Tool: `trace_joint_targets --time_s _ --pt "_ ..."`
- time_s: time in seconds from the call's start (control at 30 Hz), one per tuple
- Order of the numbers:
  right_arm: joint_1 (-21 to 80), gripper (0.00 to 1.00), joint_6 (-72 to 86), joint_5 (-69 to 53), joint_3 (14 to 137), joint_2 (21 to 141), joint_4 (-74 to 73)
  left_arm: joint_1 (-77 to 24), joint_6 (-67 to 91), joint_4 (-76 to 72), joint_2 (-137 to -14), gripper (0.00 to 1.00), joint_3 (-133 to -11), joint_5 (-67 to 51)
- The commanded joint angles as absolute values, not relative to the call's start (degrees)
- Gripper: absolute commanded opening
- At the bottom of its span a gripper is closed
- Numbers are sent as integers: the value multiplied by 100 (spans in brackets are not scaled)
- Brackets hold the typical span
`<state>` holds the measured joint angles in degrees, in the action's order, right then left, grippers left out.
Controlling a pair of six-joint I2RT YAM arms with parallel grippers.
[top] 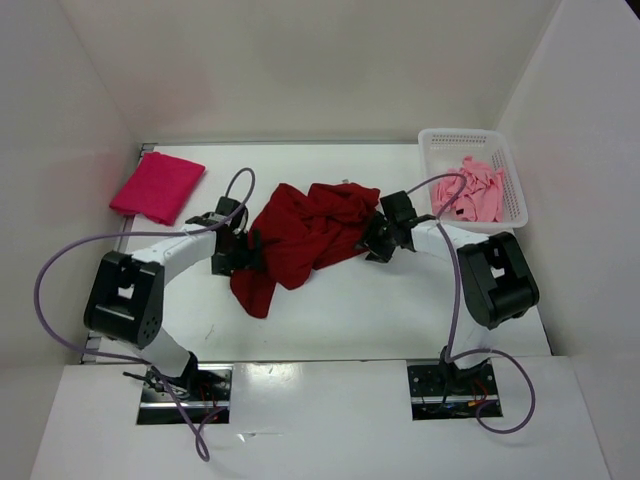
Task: Fold and stack the t-shirts
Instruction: Flatten out the tshirt
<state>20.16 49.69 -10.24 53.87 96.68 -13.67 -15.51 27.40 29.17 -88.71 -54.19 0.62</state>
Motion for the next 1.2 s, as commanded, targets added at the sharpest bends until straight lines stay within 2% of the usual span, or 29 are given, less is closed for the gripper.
trace_joint_targets --time_s 0.0,0.03,0.17,0.2,0.3,0.33,0.4,0.67,0.83,0.97,1.07,1.17 --pt "1794 56 4992 -616 5511 9755 -1177 -1547 2830 2689 -9131 88 -5536 114" --pt "1723 56 4992 -615 5511 9756 -1178 -1547 2830 2611 -9184 85 -5537 114" --pt "1503 57 5062 -615 5440 9896 -906 -1547 2830 2391 -9185 47 -5730 132" --pt "1503 41 5062 -546 5519 10001 -853 -1547 2830 2391 -9185 30 -5783 132" --pt "1503 16 4931 -650 6072 10353 -940 -1547 2830 2565 -8852 15 -6090 79" --pt "1503 5 4878 -650 6273 10354 -1019 -1425 2778 2619 -8624 9 -6195 -17" --pt "1503 0 4808 -712 6459 10188 -1203 -1267 2777 2890 -8403 6 -6625 -157" --pt "1617 0 4272 -422 6864 7895 -2730 -589 2725 3541 -7287 4 -7549 -1238" --pt "1390 0 3912 -763 7470 6893 -3532 -519 2725 4095 -6935 5 -8313 -1240" --pt "775 0 3806 -1660 8208 6907 -3639 -519 2725 4228 -6935 8 -8798 -1178" --pt "572 0 3692 -1871 8262 7214 -3586 -519 2725 3921 -6987 12 -8152 -1178" --pt "571 0 3762 -1942 7805 7539 -3077 -466 2838 3403 -7136 12 -7534 -1317"
